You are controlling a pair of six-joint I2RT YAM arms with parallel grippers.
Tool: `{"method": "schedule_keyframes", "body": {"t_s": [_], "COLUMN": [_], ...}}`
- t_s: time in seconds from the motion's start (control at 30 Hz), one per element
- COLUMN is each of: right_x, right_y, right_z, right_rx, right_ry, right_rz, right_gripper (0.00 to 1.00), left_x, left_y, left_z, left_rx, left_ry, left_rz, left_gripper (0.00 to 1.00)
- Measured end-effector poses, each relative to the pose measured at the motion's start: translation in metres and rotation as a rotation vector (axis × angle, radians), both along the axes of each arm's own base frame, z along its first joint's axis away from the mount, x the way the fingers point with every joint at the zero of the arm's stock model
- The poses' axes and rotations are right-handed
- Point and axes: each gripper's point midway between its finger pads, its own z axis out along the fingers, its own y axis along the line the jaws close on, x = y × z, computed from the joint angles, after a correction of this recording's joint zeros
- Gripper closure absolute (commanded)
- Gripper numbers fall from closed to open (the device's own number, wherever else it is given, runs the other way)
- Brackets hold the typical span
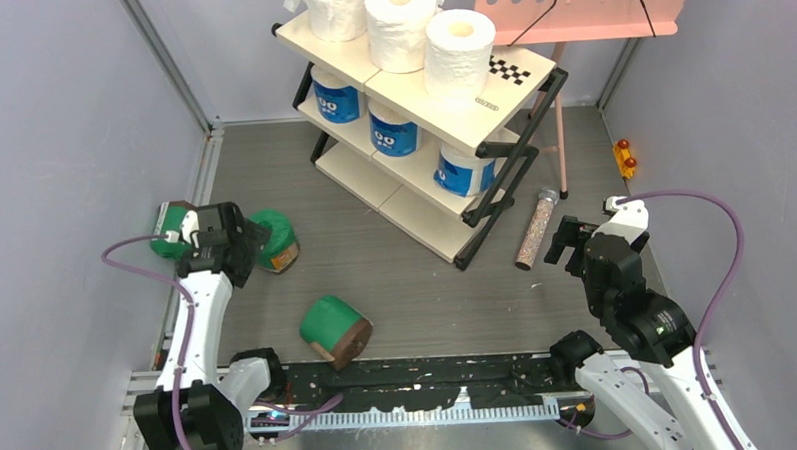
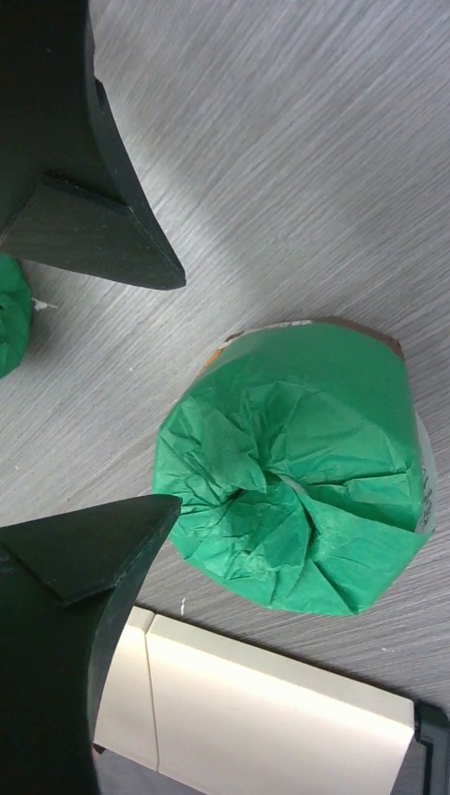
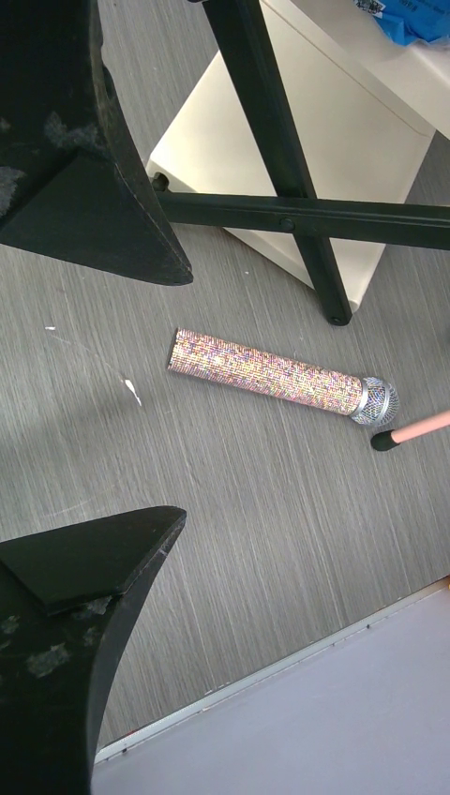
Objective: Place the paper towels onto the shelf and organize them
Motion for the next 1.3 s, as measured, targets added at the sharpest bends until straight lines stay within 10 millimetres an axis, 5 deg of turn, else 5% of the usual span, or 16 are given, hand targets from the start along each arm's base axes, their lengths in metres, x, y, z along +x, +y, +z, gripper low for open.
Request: {"method": "schedule_keyframes", "body": {"t_s": [0.37, 0.57, 0.77, 1.07, 1.3], "right_x": [0.000, 0.000, 0.000, -0.001, -0.002], "right_y": [0.000, -0.002, -0.004, -0.008, -0.013], "right_z": [0.000, 0.000, 0.001, 0.002, 0.001], "right_rx": [0.000, -0.004, -0.010, -0.017, -0.027], "right_ry": [-0.001, -0.002, -0.004, -0.009, -0.008], "right_rz": [-0.001, -0.009, -0.020, -0.043, -0.067], "right_gripper": [0.05, 0.05, 0.05, 0.05, 0.05], "left_x": [0.027, 0.038, 0.057, 0.136, 0.197], "left_y": [0.009, 0.009, 0.007, -0.016, -0.062], "left_z": [-0.026, -0.044, -0.041, -0.004, 0.023], "left_rx": [-0.031, -0.041, -0.031, -0.072, -0.073], "left_ry": [-0.014, 0.027, 0.061, -0.015, -0.091], "left_rz": [0.109, 0.116, 0.041, -0.174, -0.375], "left_gripper": [0.33, 0.47, 0.62, 0.66, 0.62]}}
